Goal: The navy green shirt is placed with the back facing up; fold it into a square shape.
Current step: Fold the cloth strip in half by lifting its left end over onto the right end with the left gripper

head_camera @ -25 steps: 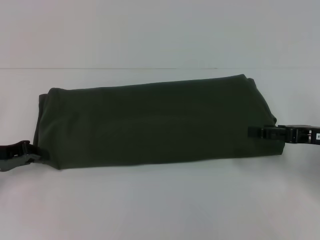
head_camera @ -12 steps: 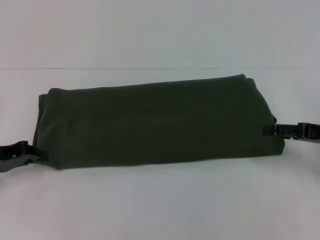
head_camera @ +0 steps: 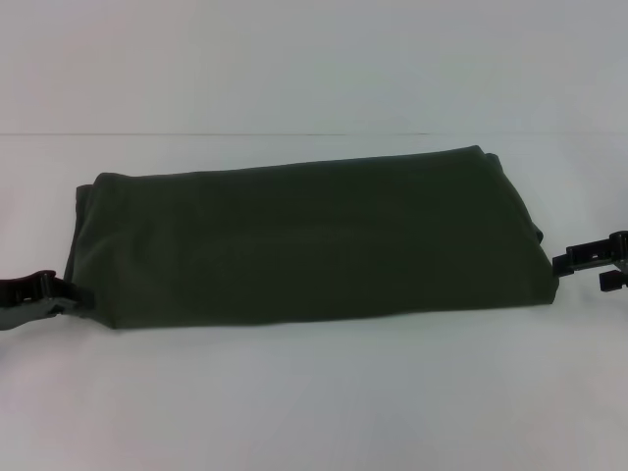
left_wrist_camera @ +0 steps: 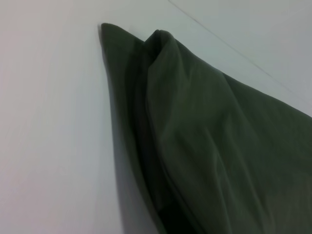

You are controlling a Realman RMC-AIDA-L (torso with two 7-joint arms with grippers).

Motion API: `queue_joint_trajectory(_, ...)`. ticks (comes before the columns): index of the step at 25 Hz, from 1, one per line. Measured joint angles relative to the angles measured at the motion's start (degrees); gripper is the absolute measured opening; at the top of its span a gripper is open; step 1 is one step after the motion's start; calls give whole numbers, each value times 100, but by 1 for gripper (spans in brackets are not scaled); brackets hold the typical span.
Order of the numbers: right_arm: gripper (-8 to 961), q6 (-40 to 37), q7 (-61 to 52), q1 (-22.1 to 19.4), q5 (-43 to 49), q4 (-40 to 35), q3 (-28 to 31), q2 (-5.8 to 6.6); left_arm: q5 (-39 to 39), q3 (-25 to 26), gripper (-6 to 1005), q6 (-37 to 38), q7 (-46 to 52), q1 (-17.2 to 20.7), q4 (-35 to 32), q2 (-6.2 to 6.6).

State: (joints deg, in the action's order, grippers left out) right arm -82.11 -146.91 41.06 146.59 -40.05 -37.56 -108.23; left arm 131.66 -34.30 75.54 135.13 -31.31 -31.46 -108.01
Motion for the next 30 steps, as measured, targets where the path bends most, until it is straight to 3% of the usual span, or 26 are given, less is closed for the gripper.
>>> queue_joint_trajectory(10, 873, 629, -41, 434, 307, 439, -38, -158, 10, -16, 34, 14, -53, -51, -9, 17)
queue_joint_trajectory(19, 863, 1047, -25, 472, 279, 678, -252, -234, 18, -16, 34, 17, -66, -74, -9, 17)
queue_joint_trajectory(30, 851, 1392, 21, 486, 300, 743, -403, -462, 27, -15, 34, 21, -78, -77, -9, -1)
